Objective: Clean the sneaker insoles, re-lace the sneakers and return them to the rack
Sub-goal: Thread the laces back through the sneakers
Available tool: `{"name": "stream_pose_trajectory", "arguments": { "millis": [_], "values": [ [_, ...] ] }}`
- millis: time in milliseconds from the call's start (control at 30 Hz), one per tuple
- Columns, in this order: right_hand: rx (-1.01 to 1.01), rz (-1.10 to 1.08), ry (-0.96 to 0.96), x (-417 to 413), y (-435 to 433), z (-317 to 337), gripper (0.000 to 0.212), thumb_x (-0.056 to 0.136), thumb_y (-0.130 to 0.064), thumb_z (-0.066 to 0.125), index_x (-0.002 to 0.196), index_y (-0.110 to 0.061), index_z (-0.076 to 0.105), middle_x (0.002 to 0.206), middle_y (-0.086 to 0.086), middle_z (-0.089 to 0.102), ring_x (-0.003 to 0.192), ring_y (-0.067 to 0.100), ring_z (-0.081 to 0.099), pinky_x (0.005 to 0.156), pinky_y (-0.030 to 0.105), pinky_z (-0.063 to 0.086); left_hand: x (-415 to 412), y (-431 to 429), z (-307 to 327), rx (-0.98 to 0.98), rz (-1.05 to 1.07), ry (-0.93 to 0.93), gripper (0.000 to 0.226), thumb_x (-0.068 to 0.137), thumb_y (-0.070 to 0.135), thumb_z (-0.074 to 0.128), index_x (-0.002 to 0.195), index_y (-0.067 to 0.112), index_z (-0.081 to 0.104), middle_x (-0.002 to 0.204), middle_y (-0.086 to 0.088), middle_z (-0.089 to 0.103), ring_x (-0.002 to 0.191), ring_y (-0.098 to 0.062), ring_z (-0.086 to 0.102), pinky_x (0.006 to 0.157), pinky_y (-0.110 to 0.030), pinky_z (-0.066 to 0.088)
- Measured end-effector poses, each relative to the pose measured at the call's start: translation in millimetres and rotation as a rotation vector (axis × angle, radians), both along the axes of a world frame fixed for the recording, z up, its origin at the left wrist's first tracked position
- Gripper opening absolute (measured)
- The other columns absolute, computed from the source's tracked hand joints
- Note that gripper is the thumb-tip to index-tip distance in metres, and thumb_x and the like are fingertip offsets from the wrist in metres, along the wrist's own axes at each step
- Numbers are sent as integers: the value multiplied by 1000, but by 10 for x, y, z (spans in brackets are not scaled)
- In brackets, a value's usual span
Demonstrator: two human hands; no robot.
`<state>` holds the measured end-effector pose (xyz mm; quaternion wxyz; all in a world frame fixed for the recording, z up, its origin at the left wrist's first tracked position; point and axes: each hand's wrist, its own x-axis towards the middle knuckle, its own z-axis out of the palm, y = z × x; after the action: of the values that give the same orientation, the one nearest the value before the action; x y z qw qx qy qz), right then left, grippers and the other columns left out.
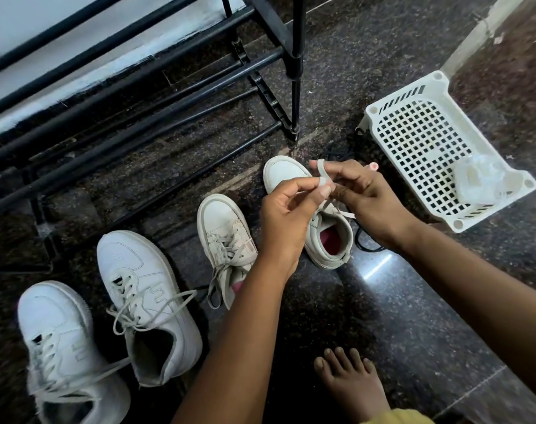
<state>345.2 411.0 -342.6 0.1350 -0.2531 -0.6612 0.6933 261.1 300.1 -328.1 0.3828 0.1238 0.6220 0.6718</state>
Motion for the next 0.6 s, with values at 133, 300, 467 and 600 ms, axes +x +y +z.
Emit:
{"name": "stream_pose_trajectory", "arguments": {
  "millis": [133,300,467,600],
  "values": [
    [-64,-6,70,-4,-18,35,28,88,-2,57,116,-5,59,102,24,59,96,27,55,90,37,49,-20,27,4,61,36,40,13,79,-3,69,82,10,70,101,-15,66,99,-32,66,85,-30,53],
    [-102,-49,158,-1,-21,112,16,86,-6,59,101,-11,60,86,-4,66,84,14,60,81,25,51,-57,21,80,74,27,81,10,76,-1,73,83,6,71,98,-6,64,86,-12,65,77,-23,52],
    [-39,-22,147,-16,3,135,21,90,0,54,107,-9,62,101,13,65,92,28,58,84,33,50,-68,56,100,117,0,107,19,77,-7,69,92,6,70,102,-6,62,90,-20,64,83,-31,54],
    [20,57,121,7,44,128,23,90,3,51,109,-6,62,101,10,57,91,21,56,81,22,50,-101,78,115,84,-41,155,25,78,-9,67,96,8,70,113,-12,58,92,-25,62,81,-31,55]
  ]
}}
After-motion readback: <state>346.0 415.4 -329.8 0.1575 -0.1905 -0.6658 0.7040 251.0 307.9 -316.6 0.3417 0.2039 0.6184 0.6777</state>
